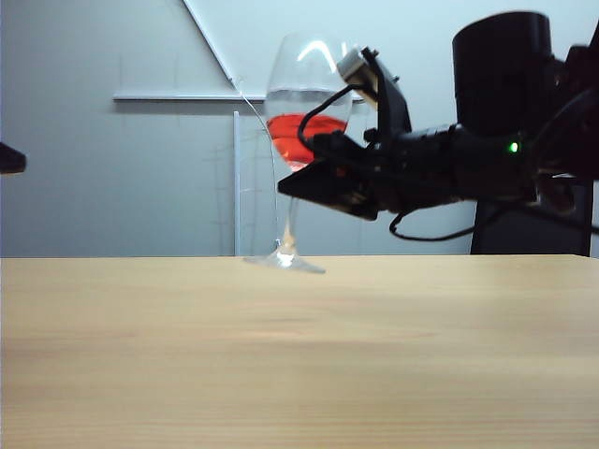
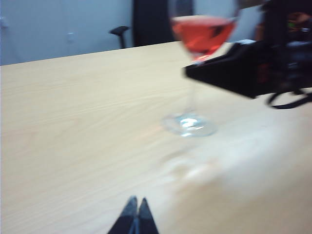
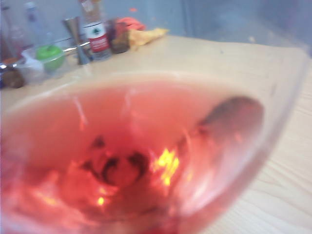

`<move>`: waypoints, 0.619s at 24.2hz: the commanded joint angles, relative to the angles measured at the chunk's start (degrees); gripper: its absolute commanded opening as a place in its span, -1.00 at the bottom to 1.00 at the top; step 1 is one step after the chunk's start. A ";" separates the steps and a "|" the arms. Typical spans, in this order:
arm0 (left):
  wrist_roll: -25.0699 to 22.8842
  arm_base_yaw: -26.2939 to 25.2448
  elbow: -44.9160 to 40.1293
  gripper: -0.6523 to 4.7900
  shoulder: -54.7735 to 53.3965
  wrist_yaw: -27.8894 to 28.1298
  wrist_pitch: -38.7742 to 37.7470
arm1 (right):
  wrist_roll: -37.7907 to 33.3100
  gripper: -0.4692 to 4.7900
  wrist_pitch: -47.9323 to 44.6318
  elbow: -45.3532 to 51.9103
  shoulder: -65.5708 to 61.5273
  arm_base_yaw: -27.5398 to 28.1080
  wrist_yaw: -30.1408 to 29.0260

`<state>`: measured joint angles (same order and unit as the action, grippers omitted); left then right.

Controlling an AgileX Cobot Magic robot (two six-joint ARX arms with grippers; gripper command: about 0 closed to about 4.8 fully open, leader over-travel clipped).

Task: Gently pick up the goblet, rotate it counterclockwise for two full turns (viewing from above), and then place it back on the table.

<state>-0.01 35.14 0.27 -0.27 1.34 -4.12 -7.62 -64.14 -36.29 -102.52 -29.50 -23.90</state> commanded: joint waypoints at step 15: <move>0.00 -1.07 0.24 -0.78 -0.07 -0.07 0.26 | -4.85 -0.83 16.55 -0.26 8.90 0.57 12.66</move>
<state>-0.01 34.04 0.27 -0.25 1.52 -4.12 -11.16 -45.89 -36.12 -94.72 -28.80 -13.06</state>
